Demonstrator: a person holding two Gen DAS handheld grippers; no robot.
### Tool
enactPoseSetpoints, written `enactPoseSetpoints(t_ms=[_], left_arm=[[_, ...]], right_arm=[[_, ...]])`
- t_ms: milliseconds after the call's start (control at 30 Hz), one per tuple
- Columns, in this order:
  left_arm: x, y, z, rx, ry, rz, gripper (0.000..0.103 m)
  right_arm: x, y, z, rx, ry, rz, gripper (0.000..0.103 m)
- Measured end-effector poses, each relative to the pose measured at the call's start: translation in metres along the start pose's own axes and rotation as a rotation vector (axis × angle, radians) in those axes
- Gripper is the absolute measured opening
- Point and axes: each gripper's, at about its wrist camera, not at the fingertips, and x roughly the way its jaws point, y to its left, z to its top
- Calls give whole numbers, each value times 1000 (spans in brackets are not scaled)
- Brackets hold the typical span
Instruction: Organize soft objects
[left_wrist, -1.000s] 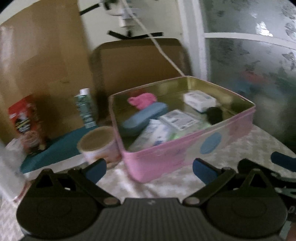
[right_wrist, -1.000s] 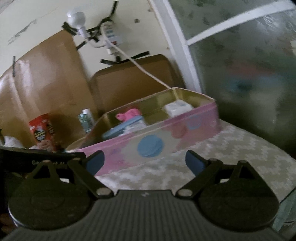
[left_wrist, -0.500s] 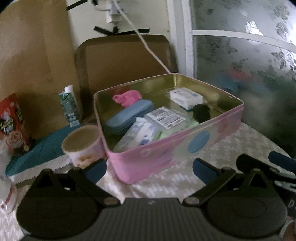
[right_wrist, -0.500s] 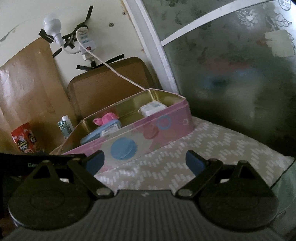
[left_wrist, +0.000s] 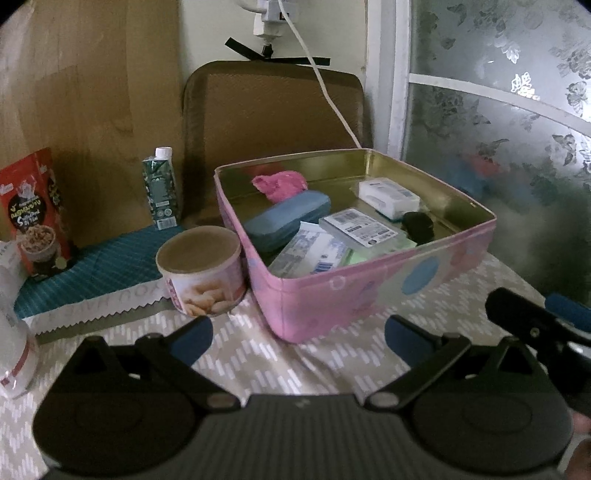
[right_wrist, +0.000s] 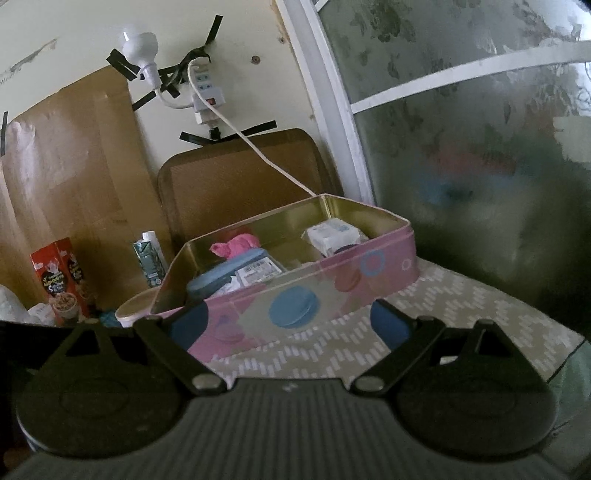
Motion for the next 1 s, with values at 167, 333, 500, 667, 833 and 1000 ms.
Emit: enactPoseSetpoints(t_ms=[167, 333, 500, 667, 833, 1000], left_arm=[[-7, 4, -3, -2, -11, -19, 103], [-11, 14, -7, -18, -11, -10, 103], [-14, 28, -12, -34, -8, 16, 103], [-15, 44, -16, -63, -1, 35, 103], [-17, 57, -19, -86, 1, 44, 103], [-16, 67, -21, -109, 7, 43, 103]], right_arm=[[-5, 7, 0, -12, -11, -9, 96], [-8, 15, -1, -29, -14, -12, 97], [-5, 24, -4, -46, 3, 1, 97], [-1, 36, -7, -69, 19, 16, 97], [5, 49, -8, -82, 29, 26, 97], [8, 58, -10, -106, 43, 36, 97]])
